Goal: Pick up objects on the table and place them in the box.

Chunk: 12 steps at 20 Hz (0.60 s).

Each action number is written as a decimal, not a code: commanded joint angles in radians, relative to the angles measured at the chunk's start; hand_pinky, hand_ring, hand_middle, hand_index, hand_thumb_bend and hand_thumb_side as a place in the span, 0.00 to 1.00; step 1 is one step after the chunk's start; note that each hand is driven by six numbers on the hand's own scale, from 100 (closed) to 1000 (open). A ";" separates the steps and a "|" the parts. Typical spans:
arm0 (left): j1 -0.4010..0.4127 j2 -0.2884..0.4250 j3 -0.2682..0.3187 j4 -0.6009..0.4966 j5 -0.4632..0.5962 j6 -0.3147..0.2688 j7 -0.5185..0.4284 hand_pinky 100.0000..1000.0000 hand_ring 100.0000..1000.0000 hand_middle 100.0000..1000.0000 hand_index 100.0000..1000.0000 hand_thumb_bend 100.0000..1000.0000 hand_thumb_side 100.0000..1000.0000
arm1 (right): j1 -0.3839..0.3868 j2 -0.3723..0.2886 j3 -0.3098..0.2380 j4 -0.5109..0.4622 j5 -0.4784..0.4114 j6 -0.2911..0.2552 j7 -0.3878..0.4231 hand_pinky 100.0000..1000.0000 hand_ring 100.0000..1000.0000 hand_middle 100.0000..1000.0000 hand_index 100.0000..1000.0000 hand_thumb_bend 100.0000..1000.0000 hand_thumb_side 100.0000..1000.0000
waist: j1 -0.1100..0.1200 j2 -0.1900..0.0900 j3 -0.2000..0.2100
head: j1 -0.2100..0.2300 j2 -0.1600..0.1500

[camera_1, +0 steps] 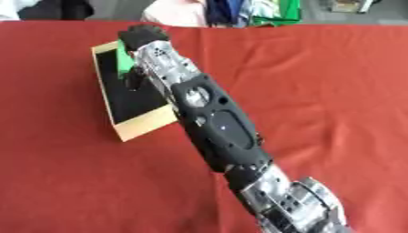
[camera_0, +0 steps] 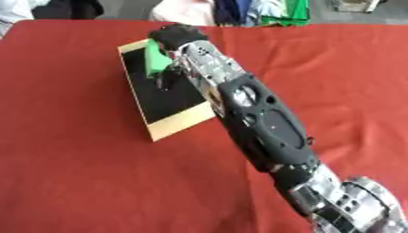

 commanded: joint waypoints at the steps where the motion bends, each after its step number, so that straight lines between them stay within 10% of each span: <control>1: -0.007 0.012 -0.001 -0.019 0.002 -0.002 -0.002 0.53 0.60 0.56 0.68 0.00 0.36 | -0.031 0.005 -0.011 -0.011 0.077 -0.008 0.038 0.98 0.96 1.00 1.00 0.22 0.27 | 0.006 -0.016 0.001 | -0.007 -0.003; 12: -0.004 0.012 -0.001 -0.019 0.001 -0.001 -0.002 0.53 0.60 0.56 0.68 0.00 0.36 | -0.036 -0.001 -0.027 -0.091 0.080 -0.025 0.056 0.98 0.98 1.00 1.00 0.16 0.29 | 0.011 -0.020 -0.003 | -0.006 -0.008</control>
